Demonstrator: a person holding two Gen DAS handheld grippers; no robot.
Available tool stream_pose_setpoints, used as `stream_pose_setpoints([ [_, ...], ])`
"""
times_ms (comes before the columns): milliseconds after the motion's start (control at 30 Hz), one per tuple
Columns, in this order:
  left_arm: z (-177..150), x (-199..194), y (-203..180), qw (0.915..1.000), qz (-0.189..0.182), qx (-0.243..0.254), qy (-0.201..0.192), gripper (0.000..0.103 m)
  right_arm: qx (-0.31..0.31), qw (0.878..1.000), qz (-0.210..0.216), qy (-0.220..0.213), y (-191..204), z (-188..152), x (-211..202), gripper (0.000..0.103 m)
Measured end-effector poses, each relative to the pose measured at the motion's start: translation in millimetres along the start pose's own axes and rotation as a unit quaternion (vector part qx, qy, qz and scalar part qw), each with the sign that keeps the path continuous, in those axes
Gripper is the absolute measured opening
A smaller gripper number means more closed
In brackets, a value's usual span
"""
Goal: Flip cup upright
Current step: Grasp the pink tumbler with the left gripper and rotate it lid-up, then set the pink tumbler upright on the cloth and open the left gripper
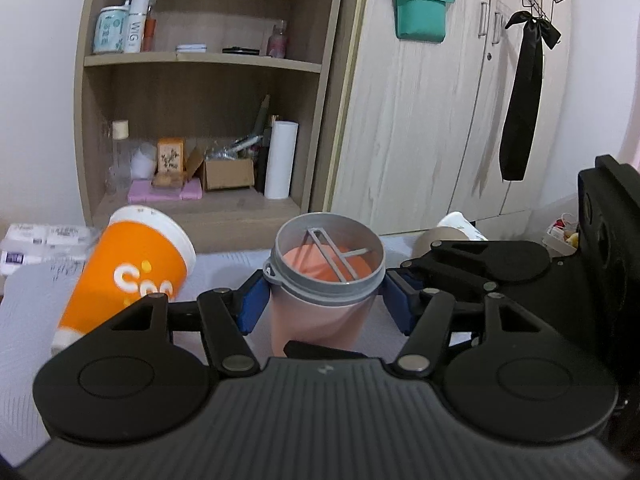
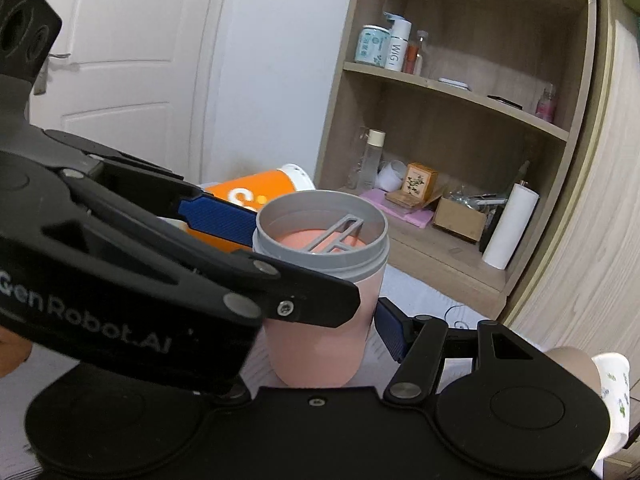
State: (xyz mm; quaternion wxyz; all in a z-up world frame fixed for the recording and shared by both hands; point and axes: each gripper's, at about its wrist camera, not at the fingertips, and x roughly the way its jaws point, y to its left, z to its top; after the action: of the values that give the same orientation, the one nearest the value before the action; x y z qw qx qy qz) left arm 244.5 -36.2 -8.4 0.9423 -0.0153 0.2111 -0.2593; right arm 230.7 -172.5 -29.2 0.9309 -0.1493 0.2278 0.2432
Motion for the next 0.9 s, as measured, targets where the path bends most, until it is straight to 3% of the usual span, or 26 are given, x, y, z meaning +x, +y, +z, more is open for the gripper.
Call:
stream_pose_setpoints([
  [367,5,22,7,1.0,-0.002,-0.009,-0.001,0.063,0.075,0.997,0.014,-0.017,-26,-1,18,0.068],
  [533,6,24,8,0.9996,-0.006,-0.024,0.015,0.065,0.071,0.997,0.015,-0.014,-24,-1,18,0.07],
  [667,5,19,10,0.9991,0.0,-0.034,0.027,0.076,0.068,0.997,0.013,-0.018,-21,-1,11,0.075],
  [900,1,-7,6,0.9982,0.027,-0.049,0.023,0.077,0.064,0.998,0.01,-0.007,-15,-3,-4,0.081],
])
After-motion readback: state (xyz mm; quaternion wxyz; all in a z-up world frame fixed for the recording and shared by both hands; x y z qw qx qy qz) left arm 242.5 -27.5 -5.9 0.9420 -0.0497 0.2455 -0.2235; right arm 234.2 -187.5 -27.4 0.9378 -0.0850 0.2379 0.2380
